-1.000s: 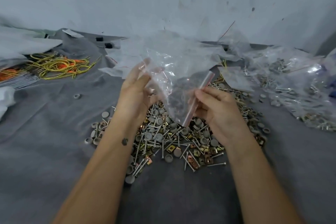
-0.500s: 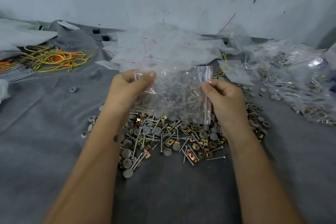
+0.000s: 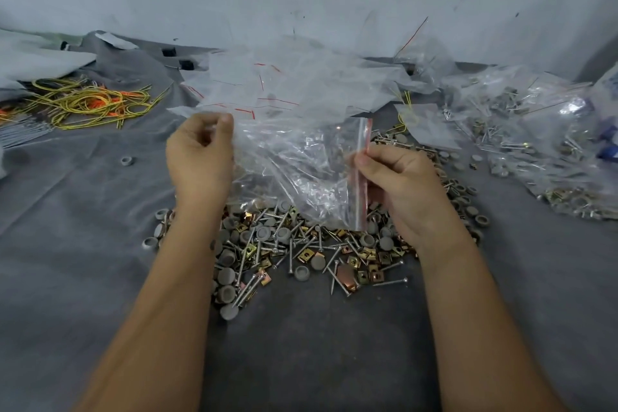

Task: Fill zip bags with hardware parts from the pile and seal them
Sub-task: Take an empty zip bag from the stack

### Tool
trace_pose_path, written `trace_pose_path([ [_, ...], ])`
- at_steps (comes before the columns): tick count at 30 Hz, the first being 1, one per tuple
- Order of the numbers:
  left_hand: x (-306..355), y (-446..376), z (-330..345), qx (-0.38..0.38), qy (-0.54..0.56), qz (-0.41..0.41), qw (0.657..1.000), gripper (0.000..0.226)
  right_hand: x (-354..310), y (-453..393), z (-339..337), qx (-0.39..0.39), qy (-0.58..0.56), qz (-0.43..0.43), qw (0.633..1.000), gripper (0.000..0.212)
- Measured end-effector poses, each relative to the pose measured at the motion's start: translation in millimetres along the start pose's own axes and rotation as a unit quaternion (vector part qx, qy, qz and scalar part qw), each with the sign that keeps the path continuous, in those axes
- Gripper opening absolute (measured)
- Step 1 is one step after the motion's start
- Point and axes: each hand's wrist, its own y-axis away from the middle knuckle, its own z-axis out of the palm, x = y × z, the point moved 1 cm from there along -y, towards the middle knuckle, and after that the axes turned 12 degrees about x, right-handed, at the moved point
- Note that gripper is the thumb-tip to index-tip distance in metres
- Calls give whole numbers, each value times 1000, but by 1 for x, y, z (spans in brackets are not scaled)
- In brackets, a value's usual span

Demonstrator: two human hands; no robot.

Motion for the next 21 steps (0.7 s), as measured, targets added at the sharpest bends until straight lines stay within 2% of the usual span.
trace_pose_path([
  [2, -3, -1, -2, 42, -151, 85, 984, 33, 1, -1, 0, 30, -10, 2, 1000, 14],
  [4, 1, 3, -2, 88, -270, 167, 944, 47, 3, -3, 0, 52, -41, 12, 998, 14],
  [7, 10, 16, 0, 97, -283, 273, 914, 42, 5, -4, 0, 56, -65, 20, 996, 18],
  [9, 16, 25, 5, 26, -222, 336, 915, 33, 6, -4, 1, 67, -67, 19, 995, 20],
  [10, 18, 30, 8, -41, -182, 341, 922, 29, 7, -5, 3, 73, -65, 17, 995, 22],
  [12, 22, 41, 15, -185, -124, 298, 928, 24, 7, -5, 6, 81, -54, 10, 995, 26],
  [14, 21, 53, 21, -271, -136, 276, 912, 33, 9, -5, 10, 89, -44, 2, 995, 28],
  [17, 15, 62, 25, -311, -193, 292, 884, 52, 13, -3, 16, 107, -27, -13, 994, 27],
  [19, 14, 65, 27, -310, -176, 269, 895, 44, 15, -3, 19, 108, -29, -23, 993, 26],
  [21, 12, 64, 28, -311, -121, 211, 919, 22, 15, -3, 20, 92, -46, -33, 994, 24],
])
